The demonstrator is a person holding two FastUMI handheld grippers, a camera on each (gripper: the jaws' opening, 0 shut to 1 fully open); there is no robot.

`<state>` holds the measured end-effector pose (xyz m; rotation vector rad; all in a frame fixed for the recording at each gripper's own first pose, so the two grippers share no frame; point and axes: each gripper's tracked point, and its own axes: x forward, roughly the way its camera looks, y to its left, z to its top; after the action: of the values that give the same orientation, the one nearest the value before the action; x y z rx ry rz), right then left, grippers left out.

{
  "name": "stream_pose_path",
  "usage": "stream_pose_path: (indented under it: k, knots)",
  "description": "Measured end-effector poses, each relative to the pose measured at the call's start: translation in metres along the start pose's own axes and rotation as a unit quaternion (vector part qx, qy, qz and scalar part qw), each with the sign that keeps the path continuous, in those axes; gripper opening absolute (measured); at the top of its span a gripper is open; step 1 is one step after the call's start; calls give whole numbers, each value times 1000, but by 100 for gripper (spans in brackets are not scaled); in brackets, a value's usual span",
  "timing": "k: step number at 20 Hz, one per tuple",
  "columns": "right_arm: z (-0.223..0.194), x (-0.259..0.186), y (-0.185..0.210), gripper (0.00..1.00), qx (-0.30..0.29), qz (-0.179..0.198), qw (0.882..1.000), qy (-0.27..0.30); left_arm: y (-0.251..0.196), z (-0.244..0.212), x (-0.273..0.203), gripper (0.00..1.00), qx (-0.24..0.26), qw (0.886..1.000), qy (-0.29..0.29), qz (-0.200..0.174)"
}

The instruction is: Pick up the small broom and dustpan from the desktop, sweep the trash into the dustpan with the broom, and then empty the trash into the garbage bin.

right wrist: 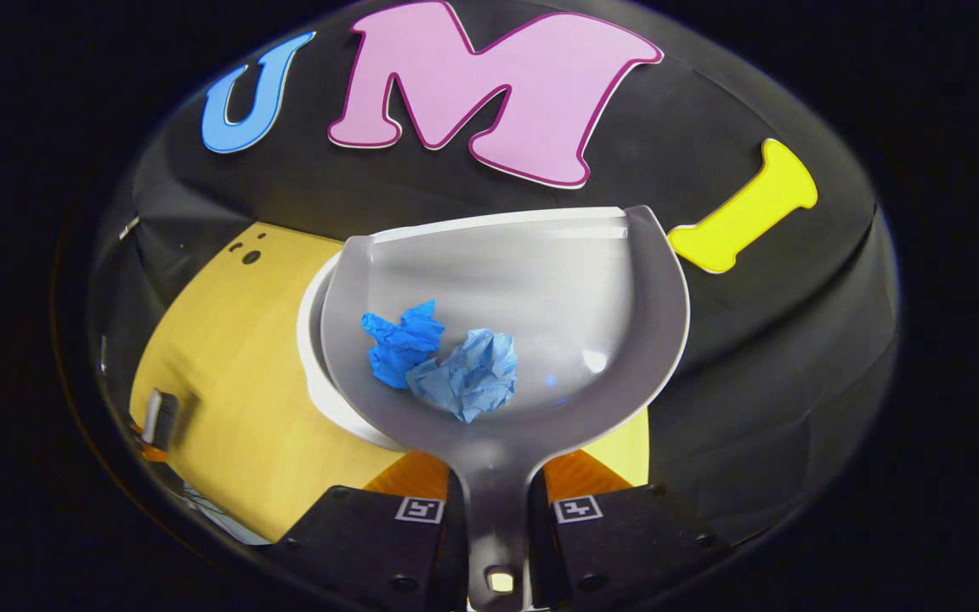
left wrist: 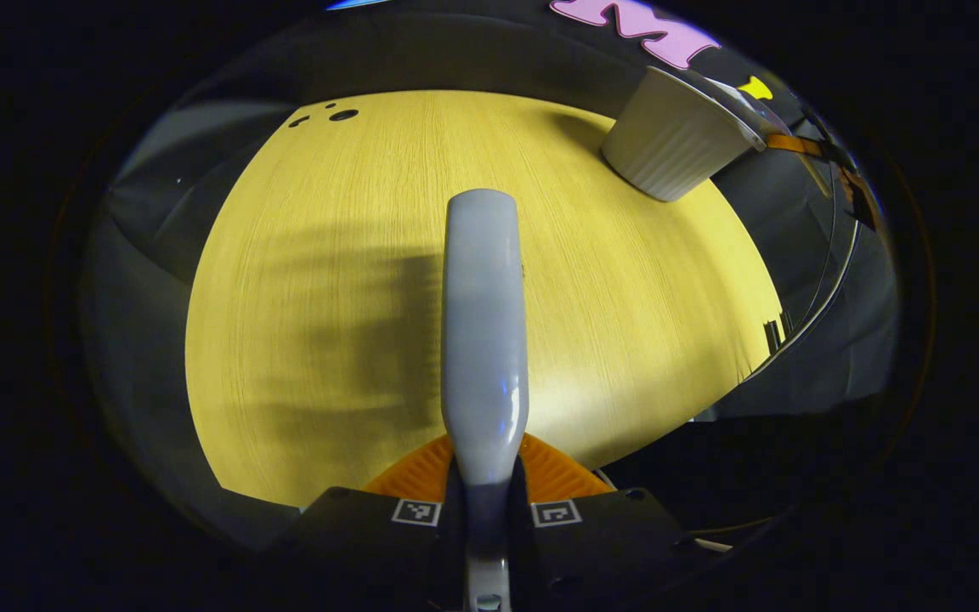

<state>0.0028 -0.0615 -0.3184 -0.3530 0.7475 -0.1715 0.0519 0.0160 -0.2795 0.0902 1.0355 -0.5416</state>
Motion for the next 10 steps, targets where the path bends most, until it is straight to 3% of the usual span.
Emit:
stream_pose_path:
  k: [5, 10]
  knots:
    - [2, 10, -23, 32, -62, -102, 992, -37, 2, 0, 2, 25, -1, 1000, 3, -16]
    - [4, 10, -31, 31, -205, -188, 959, -61, 1, -3, 3, 25, -10, 1000, 0, -21]
